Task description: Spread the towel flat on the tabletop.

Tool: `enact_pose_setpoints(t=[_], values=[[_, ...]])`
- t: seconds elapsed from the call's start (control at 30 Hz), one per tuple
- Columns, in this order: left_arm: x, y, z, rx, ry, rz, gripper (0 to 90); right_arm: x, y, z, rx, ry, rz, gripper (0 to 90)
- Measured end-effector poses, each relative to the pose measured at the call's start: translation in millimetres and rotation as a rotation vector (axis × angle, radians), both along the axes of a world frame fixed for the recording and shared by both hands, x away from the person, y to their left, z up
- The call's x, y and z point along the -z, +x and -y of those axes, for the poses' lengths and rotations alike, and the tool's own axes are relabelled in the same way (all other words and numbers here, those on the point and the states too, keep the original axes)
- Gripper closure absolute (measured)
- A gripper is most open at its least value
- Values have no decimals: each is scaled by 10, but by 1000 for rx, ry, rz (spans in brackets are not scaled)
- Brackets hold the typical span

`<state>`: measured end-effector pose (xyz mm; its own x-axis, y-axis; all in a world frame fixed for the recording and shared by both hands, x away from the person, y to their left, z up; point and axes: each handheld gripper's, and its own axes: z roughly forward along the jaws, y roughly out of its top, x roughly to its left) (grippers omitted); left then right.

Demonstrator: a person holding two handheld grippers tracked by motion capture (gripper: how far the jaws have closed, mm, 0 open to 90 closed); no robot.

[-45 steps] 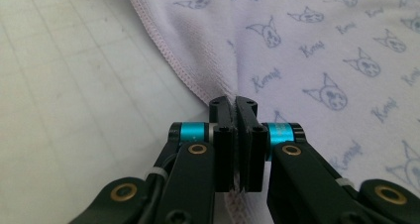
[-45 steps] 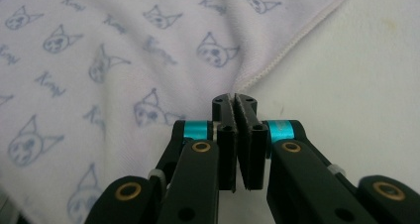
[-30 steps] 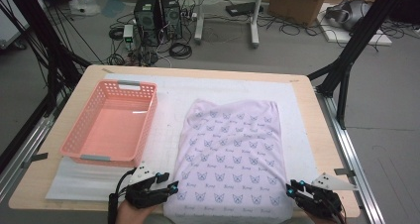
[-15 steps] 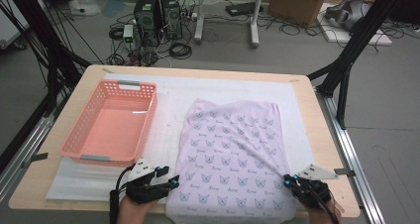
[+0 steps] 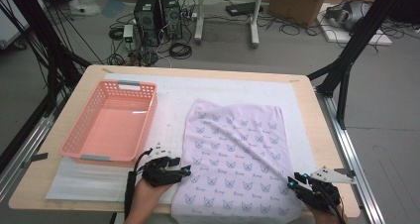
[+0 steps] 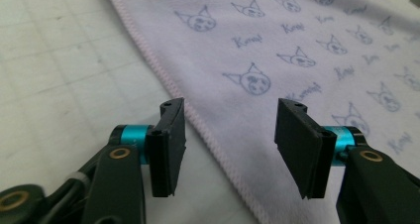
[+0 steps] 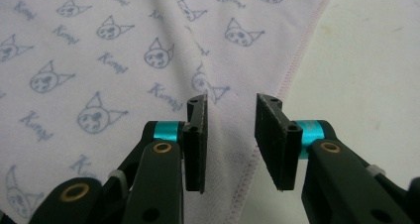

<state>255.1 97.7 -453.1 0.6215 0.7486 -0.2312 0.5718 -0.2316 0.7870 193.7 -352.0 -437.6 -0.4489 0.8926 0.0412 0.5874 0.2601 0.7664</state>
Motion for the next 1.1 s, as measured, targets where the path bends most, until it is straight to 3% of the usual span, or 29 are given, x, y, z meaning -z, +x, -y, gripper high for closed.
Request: enact_pose_setpoints(t=[0.03,0.07,0.1,0.13,0.23,0.33,0.43,0.57,0.6,0.63,0.67,0.77,0.87,0.93,0.97,1.1], values=[[0,-25,33,2,25,19,469,8,9,-3,-2,1,5,647],[-1,-65,68,-7,75,50,549,12,17,-11,-3,5,0,637],[-3,-92,96,-7,106,75,703,17,27,-20,-1,4,-3,631],[-10,-97,101,15,98,58,824,23,36,-32,2,5,-4,625],[-25,-120,38,11,85,33,872,40,54,-67,-3,0,-16,618],[-19,-220,-146,-6,55,8,873,42,38,-102,-23,1,-16,624],[-21,-361,-286,-1,51,3,873,35,27,-141,-33,-2,-15,621],[-20,-461,-322,18,37,13,858,67,64,-199,-17,-9,-41,602],[-19,-461,-312,11,32,21,830,80,71,-217,-20,-26,-43,631],[-19,-447,-312,1,24,21,745,78,65,-234,-22,-48,-34,697],[-16,-429,-312,-9,2,19,647,64,54,-236,-37,-59,-42,836],[-20,-389,-318,-17,-36,29,523,18,-62,-176,-48,-113,-60,869],[-20,-346,-305,-10,-47,31,494,13,-246,0,-40,-102,-73,866],[-19,-294,-266,-1,-56,18,494,22,-315,88,-51,-62,-74,776],[-21,-263,-238,2,-55,13,494,22,-324,108,-40,-52,-63,705],[-21,-143,-104,15,-53,-10,494,-22,-278,141,-1,1,-24,640]])
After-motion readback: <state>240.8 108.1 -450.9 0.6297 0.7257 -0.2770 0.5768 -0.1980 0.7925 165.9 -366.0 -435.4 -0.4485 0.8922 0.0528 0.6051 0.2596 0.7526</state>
